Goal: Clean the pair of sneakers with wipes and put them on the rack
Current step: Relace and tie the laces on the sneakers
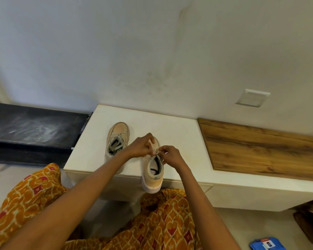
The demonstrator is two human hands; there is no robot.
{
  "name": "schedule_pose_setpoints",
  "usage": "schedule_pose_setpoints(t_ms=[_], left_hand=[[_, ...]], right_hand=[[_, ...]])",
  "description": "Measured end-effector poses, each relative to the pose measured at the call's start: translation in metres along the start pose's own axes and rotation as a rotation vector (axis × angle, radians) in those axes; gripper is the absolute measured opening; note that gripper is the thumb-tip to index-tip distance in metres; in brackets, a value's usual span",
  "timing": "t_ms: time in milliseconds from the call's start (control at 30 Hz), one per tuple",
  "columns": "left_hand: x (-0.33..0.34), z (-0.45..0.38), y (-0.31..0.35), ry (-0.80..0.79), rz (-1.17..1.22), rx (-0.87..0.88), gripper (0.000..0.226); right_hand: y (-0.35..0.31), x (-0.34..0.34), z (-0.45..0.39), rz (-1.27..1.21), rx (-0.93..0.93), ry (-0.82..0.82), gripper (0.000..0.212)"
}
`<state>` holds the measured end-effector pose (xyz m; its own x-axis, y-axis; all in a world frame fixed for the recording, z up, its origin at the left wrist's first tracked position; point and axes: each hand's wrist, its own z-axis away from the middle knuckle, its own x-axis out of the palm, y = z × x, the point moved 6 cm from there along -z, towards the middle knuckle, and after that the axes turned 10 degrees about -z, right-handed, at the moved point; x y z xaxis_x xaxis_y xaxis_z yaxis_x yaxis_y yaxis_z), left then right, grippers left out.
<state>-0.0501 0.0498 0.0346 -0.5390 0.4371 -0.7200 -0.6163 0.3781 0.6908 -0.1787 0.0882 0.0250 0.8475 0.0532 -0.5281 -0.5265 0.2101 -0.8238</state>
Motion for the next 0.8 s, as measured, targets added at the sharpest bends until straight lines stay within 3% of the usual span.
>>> schedule_pose_setpoints(t_ms=[233, 400, 567, 800], left_hand=[[0.002, -0.019, -0.002, -0.083, -0.164, -0.084, 0.018], [-0.004, -0.007, -0.005, 0.026, -0.119, 0.050, 0.013], [0.004, 0.000, -0.015, 0.120, -0.065, -0.011, 0.014], [0.006, -0.016, -0.004, -0.044, -0.154, -0.083, 0.024]], right_hand=[[0.005, 0.000, 0.000, -0.037, -0.002, 0.007, 0.021], [0.010, -0.001, 0.000, -0.085, 0.001, 0.020, 0.021], [0.007, 0.000, 0.001, -0.102, 0.011, 0.015, 0.023], [0.005, -0.003, 0.006, -0.095, -0.041, -0.004, 0.017]])
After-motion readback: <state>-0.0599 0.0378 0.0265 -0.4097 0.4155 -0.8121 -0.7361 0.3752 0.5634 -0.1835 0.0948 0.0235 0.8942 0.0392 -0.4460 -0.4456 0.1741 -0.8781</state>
